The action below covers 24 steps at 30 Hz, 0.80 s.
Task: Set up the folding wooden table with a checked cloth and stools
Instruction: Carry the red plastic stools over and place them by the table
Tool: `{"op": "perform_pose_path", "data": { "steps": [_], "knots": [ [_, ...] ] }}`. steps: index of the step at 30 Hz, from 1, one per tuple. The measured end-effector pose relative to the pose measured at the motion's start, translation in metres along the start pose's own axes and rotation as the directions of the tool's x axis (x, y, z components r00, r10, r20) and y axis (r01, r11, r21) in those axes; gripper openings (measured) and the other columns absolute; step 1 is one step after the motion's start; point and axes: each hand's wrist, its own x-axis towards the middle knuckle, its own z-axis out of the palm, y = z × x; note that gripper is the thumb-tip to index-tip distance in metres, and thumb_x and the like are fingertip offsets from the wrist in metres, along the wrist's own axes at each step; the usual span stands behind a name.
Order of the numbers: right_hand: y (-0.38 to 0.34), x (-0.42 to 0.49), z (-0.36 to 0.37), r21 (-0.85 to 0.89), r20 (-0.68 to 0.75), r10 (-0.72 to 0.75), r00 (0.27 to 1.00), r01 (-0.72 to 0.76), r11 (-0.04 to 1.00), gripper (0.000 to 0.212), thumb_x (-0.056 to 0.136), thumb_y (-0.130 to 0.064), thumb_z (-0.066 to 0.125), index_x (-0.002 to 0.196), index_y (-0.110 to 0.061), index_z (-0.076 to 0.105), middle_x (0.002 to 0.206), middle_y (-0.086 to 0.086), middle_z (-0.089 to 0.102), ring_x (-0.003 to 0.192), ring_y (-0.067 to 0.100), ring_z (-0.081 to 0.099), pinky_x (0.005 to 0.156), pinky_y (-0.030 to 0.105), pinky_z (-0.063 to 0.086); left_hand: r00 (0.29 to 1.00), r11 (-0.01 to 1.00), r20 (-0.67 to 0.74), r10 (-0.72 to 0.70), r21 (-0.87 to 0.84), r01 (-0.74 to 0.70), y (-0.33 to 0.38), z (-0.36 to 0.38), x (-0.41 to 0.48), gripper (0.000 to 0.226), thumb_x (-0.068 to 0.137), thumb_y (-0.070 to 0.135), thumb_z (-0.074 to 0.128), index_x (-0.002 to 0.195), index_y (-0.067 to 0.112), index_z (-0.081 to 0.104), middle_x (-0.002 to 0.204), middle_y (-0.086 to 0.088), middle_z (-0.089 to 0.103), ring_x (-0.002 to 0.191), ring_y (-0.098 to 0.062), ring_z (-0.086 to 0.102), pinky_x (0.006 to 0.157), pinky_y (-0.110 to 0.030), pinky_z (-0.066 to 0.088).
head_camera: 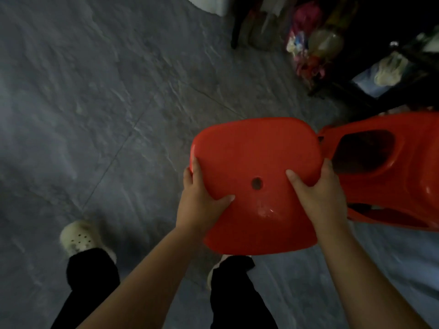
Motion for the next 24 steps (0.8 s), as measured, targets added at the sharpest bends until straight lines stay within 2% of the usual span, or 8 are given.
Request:
{"op": "perform_pose_path", "data": {
  "steps": [4, 7, 9, 11, 14, 16, 19, 24],
  "knots": [
    [-0.115, -0.018, 0.037, -0.062, 0.018, -0.123, 0.992, 0.124, 0.99, 0.087, 0.072, -0.069, 0.05, 0.138, -0.015, 0.035, 0.134, 0.013, 0.051, 0.119, 0.03, 0.052, 0.098, 0.043, 0.044, 1.0, 0.999, -0.019, -0.023, -0.038, 0.022, -0.044, -0.104, 0.019, 0.131, 0.06, 0.043, 0.083, 0.148, 0.032, -0.013, 0.157, -0.004, 0.005, 0.131, -0.026, 0.039, 0.097, -0.033, 0.038],
    [-0.214, -0.043, 0.072, -0.119, 0.045, -0.205, 0.978, 0.209, 0.971, 0.079, 0.085, -0.055, 0.052, 0.145, -0.012, 0.026, 0.143, 0.016, 0.042, 0.127, 0.032, 0.044, 0.102, 0.04, 0.036, 0.998, 0.995, -0.052, -0.039, -0.092, 0.034, -0.083, -0.194, 0.034, 0.132, 0.059, 0.041, 0.085, 0.148, 0.032, -0.013, 0.157, -0.003, 0.007, 0.133, -0.022, 0.037, 0.1, -0.03, 0.034],
    [-0.298, -0.067, 0.109, -0.102, 0.069, -0.256, 0.964, 0.262, 0.96, 0.075, 0.086, -0.05, 0.055, 0.144, -0.011, 0.028, 0.14, 0.017, 0.044, 0.125, 0.033, 0.046, 0.1, 0.04, 0.037, 0.993, 0.991, -0.103, -0.056, -0.123, 0.043, -0.123, -0.272, 0.047, 0.133, 0.058, 0.04, 0.085, 0.148, 0.03, -0.012, 0.157, -0.004, 0.007, 0.134, -0.022, 0.035, 0.103, -0.029, 0.031],
    [-0.378, -0.094, 0.152, -0.056, 0.102, -0.335, 0.937, 0.342, 0.938, 0.074, 0.082, -0.052, 0.057, 0.141, -0.013, 0.033, 0.135, 0.016, 0.05, 0.121, 0.032, 0.05, 0.1, 0.042, 0.04, 0.983, 0.989, -0.165, -0.085, -0.135, 0.063, -0.166, -0.351, 0.057, 0.134, 0.058, 0.039, 0.086, 0.148, 0.028, -0.012, 0.158, -0.006, 0.006, 0.136, -0.021, 0.032, 0.104, -0.026, 0.029],
    [-0.486, -0.131, 0.22, 0.034, 0.177, -0.414, 0.893, 0.415, 0.909, 0.087, 0.069, -0.067, 0.049, 0.138, -0.016, 0.036, 0.134, 0.013, 0.051, 0.12, 0.03, 0.051, 0.101, 0.046, 0.041, 0.96, 0.985, -0.251, -0.123, -0.15, 0.087, -0.225, -0.46, 0.063, 0.133, 0.06, 0.038, 0.085, 0.148, 0.028, -0.014, 0.159, -0.005, 0.0, 0.138, -0.021, 0.028, 0.102, -0.023, 0.028],
    [-0.548, -0.155, 0.264, 0.075, 0.22, -0.469, 0.855, 0.465, 0.882, 0.087, 0.068, -0.068, 0.05, 0.137, -0.016, 0.038, 0.134, 0.012, 0.052, 0.12, 0.029, 0.052, 0.101, 0.047, 0.041, 0.936, 0.985, -0.321, -0.145, -0.14, 0.104, -0.263, -0.524, 0.063, 0.132, 0.061, 0.038, 0.085, 0.148, 0.027, -0.014, 0.159, -0.005, 0.0, 0.137, -0.021, 0.029, 0.101, -0.024, 0.03],
    [-0.632, -0.19, 0.328, 0.149, 0.294, -0.561, 0.774, 0.543, 0.827, 0.076, 0.079, -0.053, 0.061, 0.14, -0.015, 0.036, 0.135, 0.012, 0.051, 0.121, 0.028, 0.051, 0.102, 0.046, 0.039, 0.885, 0.982, -0.43, -0.179, -0.131, 0.135, -0.32, -0.605, 0.065, 0.133, 0.06, 0.038, 0.086, 0.148, 0.025, -0.012, 0.158, -0.008, 0.003, 0.136, -0.024, 0.031, 0.103, -0.028, 0.031],
    [-0.742, -0.224, 0.419, 0.248, 0.368, -0.693, 0.621, 0.653, 0.716, 0.071, 0.072, -0.057, 0.061, 0.13, -0.02, 0.045, 0.124, 0.007, 0.059, 0.112, 0.027, 0.057, 0.096, 0.044, 0.044, 0.809, 0.974, -0.545, -0.221, -0.169, 0.152, -0.405, -0.702, 0.087, 0.132, 0.06, 0.041, 0.085, 0.148, 0.028, -0.013, 0.158, -0.007, 0.002, 0.137, -0.025, 0.03, 0.106, -0.037, 0.032]
  ]
}}
